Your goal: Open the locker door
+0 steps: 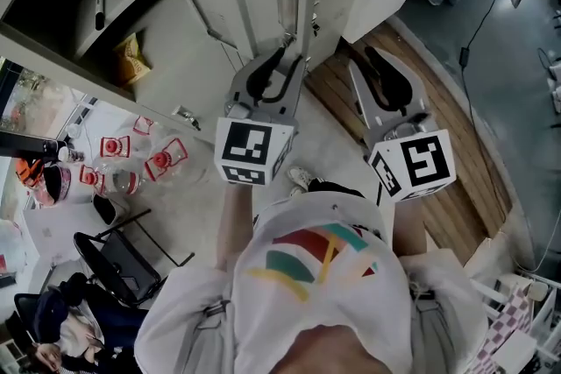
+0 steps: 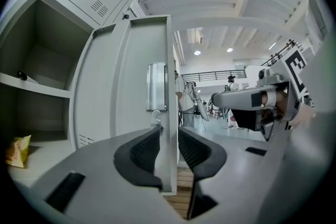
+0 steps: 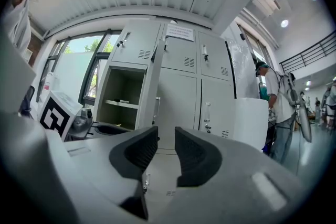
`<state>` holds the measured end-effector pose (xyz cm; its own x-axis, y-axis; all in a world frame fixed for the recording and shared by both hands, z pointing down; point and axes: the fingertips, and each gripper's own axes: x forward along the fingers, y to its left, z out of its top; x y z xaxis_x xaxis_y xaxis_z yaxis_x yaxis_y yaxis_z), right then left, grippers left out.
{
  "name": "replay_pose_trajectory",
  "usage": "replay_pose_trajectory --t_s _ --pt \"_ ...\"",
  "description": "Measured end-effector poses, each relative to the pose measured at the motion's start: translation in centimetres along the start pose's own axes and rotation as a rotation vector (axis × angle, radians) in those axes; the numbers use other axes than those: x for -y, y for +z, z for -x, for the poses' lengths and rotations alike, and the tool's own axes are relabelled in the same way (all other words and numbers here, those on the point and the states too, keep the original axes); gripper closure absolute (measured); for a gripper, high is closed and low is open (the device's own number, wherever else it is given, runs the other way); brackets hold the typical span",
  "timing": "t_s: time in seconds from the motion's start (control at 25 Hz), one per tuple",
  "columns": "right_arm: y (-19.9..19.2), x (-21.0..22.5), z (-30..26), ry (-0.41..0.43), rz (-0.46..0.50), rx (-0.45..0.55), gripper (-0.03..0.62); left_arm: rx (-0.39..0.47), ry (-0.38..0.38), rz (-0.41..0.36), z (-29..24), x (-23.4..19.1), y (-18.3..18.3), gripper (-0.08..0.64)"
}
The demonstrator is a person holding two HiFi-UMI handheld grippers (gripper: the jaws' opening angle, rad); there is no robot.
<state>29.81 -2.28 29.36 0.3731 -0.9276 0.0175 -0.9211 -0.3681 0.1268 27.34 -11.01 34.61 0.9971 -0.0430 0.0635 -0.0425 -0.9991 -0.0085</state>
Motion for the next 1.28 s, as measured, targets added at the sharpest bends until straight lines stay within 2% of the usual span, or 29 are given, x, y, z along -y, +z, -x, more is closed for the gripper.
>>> replay_pose_trajectory --t_s 0.4,0.8,1.28 --pt "-0.7 1.4 0.6 -0.034 -0.032 -0.017 0.497 0.014 0.014 0.043 -1.6 -1.3 0.3 0.442" --pt "-0.9 1.9 0.8 -0.045 -0.043 -0.02 0.5 0.004 0.009 0.018 -2.7 -1.4 0.5 0.442" --pt "-1.1 2.1 0.4 -0.042 -0.045 -0.025 0.5 0.003 0.022 0.027 -3.5 -2.2 0.6 0.443"
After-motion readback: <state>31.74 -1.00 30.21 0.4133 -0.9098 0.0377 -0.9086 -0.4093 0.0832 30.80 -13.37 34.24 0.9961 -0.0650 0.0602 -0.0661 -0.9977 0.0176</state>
